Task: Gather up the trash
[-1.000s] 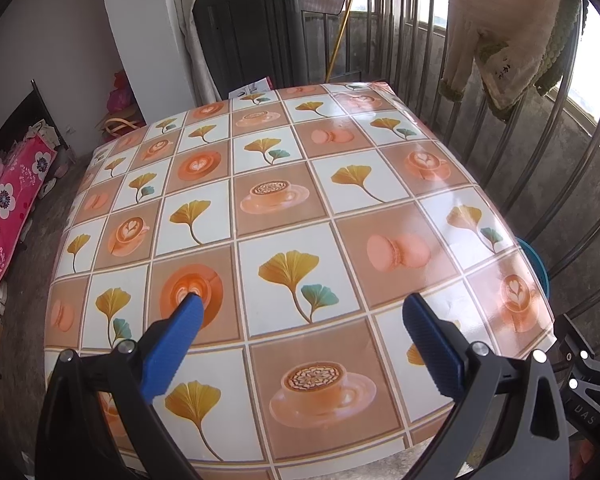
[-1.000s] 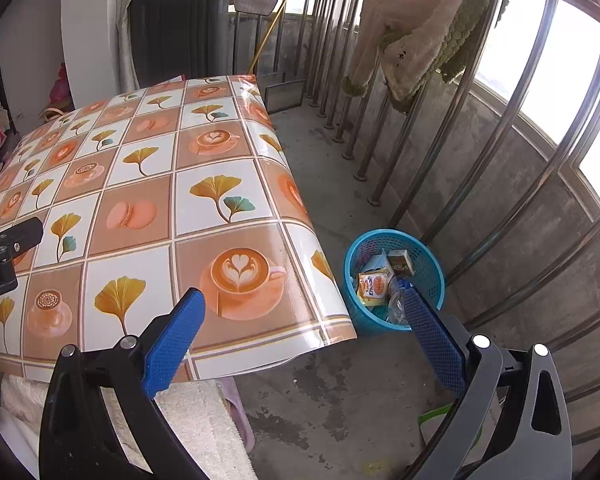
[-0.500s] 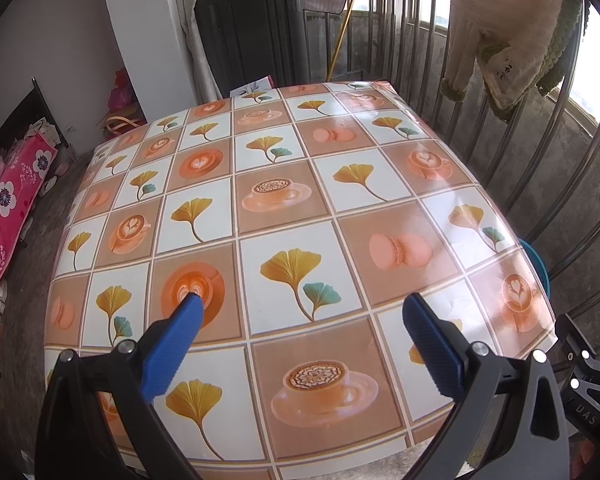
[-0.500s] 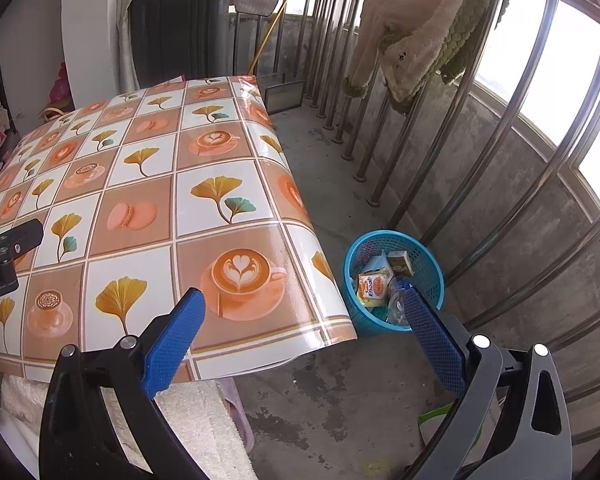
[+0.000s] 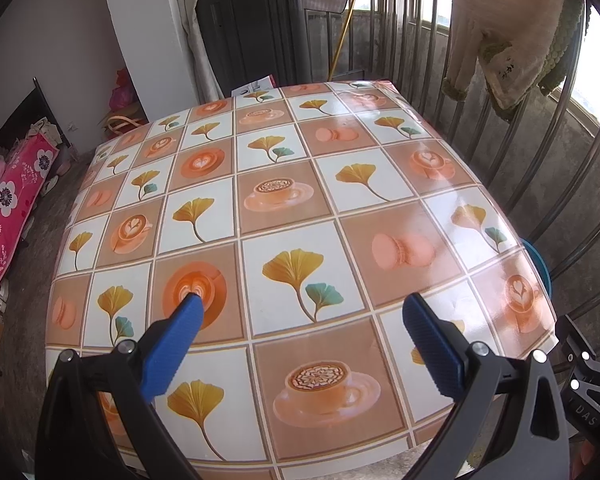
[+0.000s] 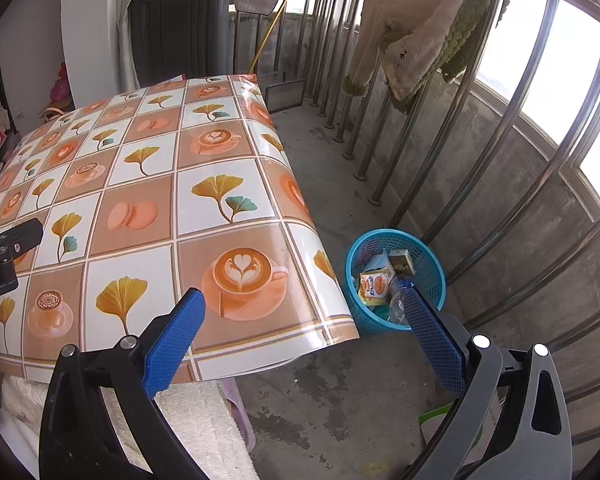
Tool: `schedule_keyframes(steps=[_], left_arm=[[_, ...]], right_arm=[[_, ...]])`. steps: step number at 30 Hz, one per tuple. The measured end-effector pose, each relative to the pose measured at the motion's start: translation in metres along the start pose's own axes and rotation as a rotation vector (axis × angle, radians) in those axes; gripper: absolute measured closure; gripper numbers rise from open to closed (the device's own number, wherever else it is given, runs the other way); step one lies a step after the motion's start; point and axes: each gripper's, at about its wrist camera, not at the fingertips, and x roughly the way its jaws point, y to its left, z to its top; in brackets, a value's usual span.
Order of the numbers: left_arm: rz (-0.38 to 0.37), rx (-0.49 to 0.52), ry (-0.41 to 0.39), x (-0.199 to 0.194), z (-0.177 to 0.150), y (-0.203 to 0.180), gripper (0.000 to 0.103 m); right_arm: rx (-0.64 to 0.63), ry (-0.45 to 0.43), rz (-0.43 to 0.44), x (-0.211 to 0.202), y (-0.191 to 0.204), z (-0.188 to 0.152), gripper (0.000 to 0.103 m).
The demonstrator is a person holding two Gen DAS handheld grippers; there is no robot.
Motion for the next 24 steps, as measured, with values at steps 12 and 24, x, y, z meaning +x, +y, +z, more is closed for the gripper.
schedule_keyframes(steps=[12, 24], left_arm=[[0.009, -0.007, 0.000, -0.0020, 0.0010, 0.0051, 0.005], [0.008, -0.004, 0.000, -0.0017, 0.0006, 0.0060, 0.005]], right_arm=[[0.002, 0.002, 0.000, 0.0008, 0.0000, -0.0001, 0.007], [0.002, 0.001, 0.000, 0.0002, 0.0005, 0.0000, 0.007]])
